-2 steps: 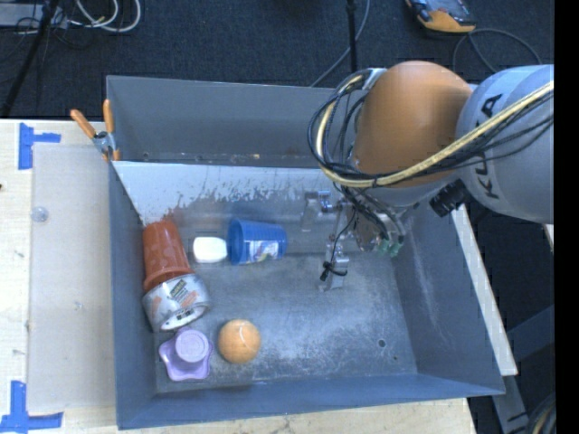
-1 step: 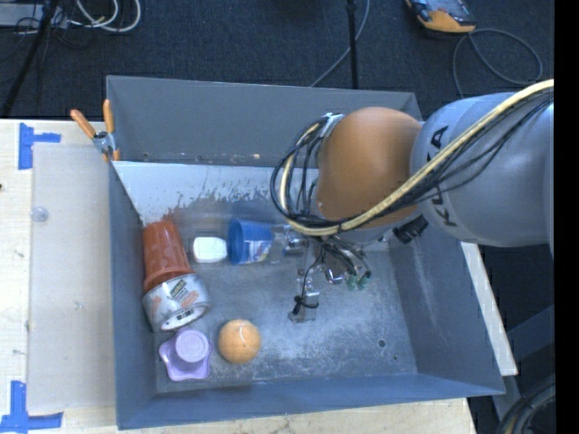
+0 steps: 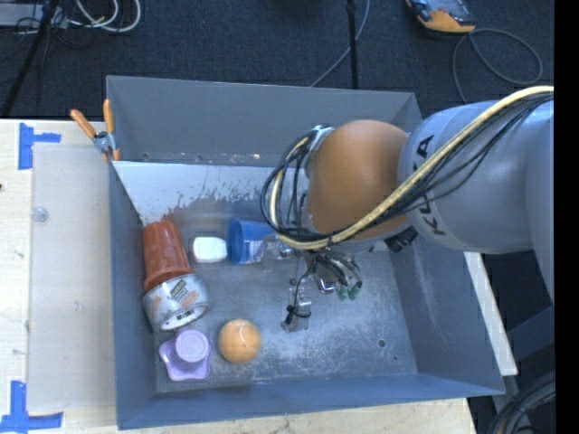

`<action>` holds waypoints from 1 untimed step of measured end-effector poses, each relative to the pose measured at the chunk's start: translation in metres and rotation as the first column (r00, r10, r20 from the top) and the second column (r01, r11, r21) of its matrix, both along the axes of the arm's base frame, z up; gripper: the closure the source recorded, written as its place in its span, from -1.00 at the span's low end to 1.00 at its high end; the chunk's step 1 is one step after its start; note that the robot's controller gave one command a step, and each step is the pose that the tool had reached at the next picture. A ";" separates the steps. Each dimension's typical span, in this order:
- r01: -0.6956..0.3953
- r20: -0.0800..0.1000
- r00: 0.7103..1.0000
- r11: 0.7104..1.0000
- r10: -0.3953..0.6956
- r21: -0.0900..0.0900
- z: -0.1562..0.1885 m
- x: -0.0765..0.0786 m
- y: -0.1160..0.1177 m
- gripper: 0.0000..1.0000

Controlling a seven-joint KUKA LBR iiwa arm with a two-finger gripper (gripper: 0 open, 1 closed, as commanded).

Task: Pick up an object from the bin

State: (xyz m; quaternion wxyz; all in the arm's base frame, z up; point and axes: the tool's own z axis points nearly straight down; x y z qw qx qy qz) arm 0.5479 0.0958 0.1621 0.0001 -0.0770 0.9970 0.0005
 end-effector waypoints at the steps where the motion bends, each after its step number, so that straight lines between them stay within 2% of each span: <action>1: -0.080 -0.009 0.997 0.997 0.079 -0.001 -0.024 -0.008 0.004 -1.00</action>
Offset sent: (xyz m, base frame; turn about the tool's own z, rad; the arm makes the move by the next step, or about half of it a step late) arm -0.0535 0.0431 -0.0650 -0.1232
